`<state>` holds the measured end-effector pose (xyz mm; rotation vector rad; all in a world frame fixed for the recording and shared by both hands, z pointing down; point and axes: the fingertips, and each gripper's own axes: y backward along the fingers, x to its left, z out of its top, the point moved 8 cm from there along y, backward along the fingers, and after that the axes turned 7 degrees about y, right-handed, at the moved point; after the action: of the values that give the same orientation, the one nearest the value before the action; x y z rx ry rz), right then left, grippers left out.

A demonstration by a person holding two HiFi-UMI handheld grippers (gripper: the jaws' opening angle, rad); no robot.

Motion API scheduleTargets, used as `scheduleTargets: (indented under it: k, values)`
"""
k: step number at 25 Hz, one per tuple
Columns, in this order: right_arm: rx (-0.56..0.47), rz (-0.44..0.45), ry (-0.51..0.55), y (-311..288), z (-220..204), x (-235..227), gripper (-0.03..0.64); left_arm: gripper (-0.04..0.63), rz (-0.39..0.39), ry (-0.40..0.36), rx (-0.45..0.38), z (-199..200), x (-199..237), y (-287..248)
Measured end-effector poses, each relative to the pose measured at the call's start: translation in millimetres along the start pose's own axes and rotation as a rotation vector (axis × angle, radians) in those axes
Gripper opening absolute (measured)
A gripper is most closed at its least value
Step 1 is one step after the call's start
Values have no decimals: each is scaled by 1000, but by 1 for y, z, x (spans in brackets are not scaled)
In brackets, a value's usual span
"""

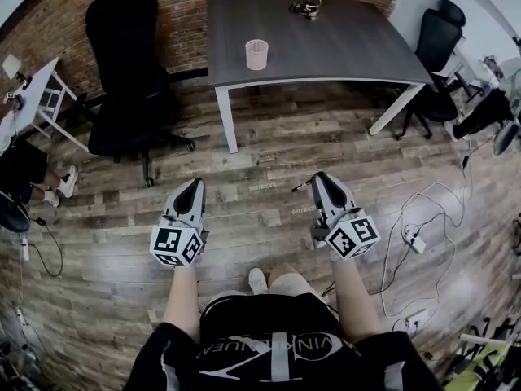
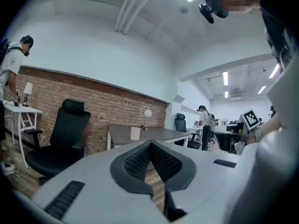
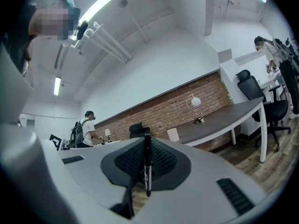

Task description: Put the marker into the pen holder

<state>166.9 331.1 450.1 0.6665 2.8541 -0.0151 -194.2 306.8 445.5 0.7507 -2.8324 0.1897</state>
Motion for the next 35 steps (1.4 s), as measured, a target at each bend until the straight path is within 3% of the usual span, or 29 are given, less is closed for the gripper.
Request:
scheduleTargets:
  k: [13,35]
  values:
    - [-3,15,-39,-55,-1,-6,52,13,43,16,9,4,38,-18]
    - [-21,58,-78,-188,18,-77,52,13,80,-6,3,42,90,-135]
